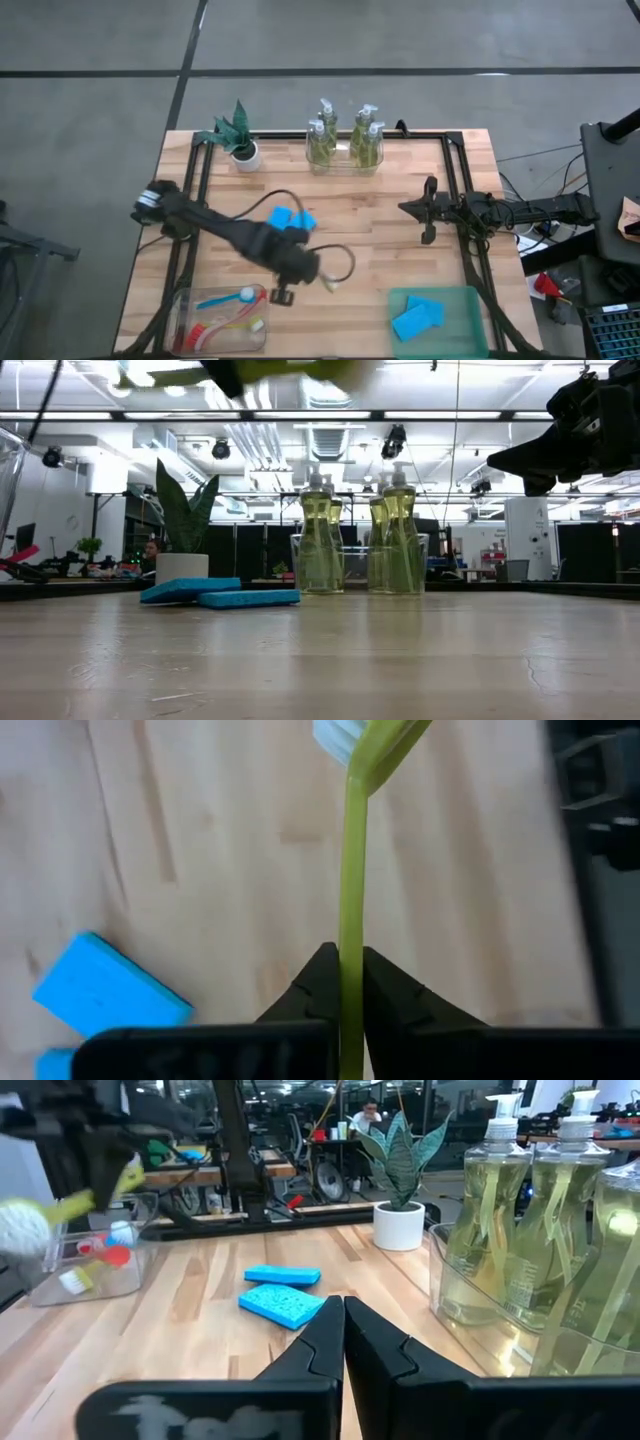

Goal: Pick & Place Kitchen Sink Supplies
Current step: Put the green dish brush into the bottom transparent bin

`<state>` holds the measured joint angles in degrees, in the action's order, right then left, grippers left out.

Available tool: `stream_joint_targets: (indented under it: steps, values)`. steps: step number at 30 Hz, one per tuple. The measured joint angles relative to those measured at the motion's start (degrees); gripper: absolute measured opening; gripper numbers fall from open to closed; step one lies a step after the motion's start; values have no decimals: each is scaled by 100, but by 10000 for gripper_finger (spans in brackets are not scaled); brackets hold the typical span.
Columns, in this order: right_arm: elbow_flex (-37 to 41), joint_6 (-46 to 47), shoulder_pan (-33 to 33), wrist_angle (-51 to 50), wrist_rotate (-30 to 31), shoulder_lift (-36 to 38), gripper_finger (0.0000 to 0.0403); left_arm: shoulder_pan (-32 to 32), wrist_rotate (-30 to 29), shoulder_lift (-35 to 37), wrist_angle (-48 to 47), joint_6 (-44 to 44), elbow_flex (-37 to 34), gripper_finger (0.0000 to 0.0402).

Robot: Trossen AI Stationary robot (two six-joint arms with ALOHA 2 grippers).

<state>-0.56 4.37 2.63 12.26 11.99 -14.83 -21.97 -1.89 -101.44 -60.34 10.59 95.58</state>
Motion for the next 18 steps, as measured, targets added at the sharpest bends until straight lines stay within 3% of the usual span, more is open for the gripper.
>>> stream_joint_targets:
  steps: [10, 18]
  values:
    - [1, -1, 0, -1, 0, -2, 9, -1388, -102, 1340, -116, 2559, -1006, 18]
    - [1, 4, 1, -1, 0, -1, 9, -2751, -536, 2132, -38, 4724, -2196, 27]
